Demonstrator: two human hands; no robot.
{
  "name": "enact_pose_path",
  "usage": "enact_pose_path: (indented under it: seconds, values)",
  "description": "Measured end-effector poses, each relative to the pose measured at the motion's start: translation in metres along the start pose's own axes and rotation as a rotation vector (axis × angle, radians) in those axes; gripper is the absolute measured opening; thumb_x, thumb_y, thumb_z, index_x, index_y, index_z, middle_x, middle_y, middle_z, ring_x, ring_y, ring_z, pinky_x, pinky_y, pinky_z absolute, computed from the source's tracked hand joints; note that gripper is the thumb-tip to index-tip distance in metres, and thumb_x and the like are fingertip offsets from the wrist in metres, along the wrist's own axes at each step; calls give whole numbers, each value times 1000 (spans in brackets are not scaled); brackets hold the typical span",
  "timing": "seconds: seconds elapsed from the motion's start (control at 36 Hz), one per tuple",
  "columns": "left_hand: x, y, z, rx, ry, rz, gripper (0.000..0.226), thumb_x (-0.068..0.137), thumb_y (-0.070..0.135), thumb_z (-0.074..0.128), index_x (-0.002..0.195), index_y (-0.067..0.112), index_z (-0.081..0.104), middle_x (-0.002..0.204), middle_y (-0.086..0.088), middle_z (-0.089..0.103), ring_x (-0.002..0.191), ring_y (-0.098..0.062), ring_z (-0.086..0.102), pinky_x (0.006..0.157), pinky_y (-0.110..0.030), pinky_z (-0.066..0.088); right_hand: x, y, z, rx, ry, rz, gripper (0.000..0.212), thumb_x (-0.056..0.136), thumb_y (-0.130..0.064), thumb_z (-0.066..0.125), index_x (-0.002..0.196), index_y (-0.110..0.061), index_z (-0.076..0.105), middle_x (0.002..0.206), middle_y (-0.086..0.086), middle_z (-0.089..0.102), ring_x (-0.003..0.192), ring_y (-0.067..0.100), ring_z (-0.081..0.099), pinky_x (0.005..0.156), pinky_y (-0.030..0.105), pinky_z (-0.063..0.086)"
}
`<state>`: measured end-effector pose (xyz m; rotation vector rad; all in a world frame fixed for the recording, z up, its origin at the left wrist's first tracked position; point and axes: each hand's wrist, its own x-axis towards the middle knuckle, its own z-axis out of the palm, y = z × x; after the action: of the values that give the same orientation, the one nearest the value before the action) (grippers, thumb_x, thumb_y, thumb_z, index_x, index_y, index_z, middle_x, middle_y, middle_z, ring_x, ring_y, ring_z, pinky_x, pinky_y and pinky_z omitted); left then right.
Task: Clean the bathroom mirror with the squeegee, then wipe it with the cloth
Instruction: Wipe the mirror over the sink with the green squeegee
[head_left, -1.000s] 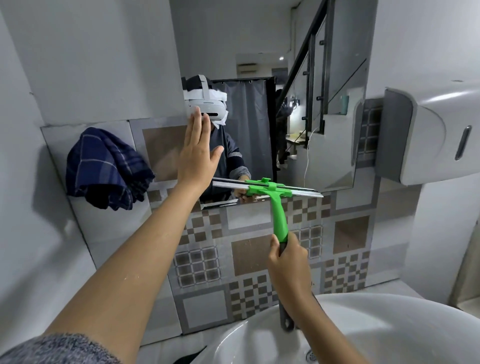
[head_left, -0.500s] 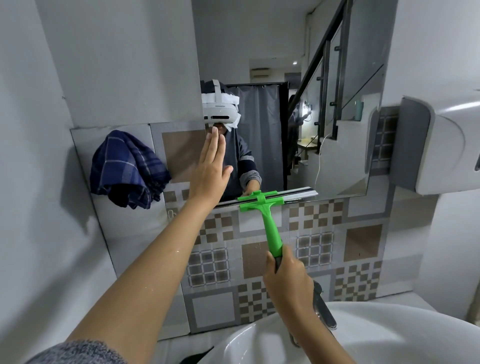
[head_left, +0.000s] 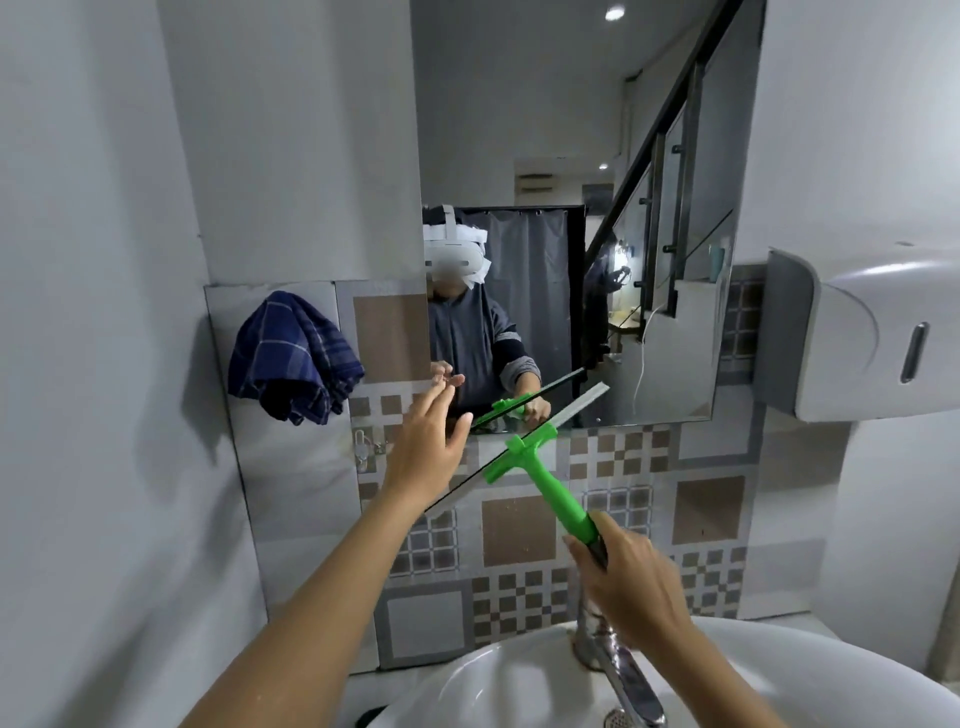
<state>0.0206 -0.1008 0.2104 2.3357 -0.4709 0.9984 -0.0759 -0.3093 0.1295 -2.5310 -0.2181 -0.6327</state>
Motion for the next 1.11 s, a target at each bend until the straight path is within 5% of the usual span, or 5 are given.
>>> enact_pose_path:
  seconds: [0.39, 0.58, 0.69, 0.81, 1.11]
  values:
    - [-57, 17, -33, 200, -292, 483, 56, 94, 48, 31, 141, 18, 29, 145, -3, 39, 136, -16, 30, 115, -37, 21, 43, -39, -82, -424, -85, -565, 33, 92, -43, 45, 123, -30, 48, 101, -7, 65, 84, 15, 62, 75, 33, 52]
    - [-72, 21, -60, 121, -365, 366, 51, 95, 21, 45, 142, 21, 26, 104, -7, 62, 79, -11, 53, 75, -30, 53, 54, -57, -98, -489, -1, -767, 34, 87, -45, 53, 119, -32, 57, 102, -11, 65, 94, 12, 60, 79, 30, 44]
    - [-79, 20, -62, 18, -261, 251, 44, 94, 17, 48, 137, 17, 38, 101, -8, 64, 68, -9, 50, 62, -16, 43, 61, -65, -89, -414, 189, -749, 38, 79, -40, 65, 113, -24, 64, 101, -5, 68, 96, 17, 61, 88, 34, 44]
    - [-89, 12, -61, -42, -149, 147, 43, 92, 15, 52, 134, 19, 43, 100, -6, 65, 70, -12, 54, 66, -29, 54, 62, -76, -67, -291, 326, -686, 50, 73, -35, 72, 116, -12, 63, 118, 5, 63, 113, 23, 54, 110, 37, 31]
    - [-122, 0, -55, -150, 10, -157, 39, 94, 25, 49, 132, 25, 45, 92, 6, 61, 64, 2, 47, 60, -8, 38, 45, -145, 9, 379, 378, -263, 81, 88, -26, 60, 146, -6, 7, 157, 8, 3, 140, 8, -3, 117, 29, 8]
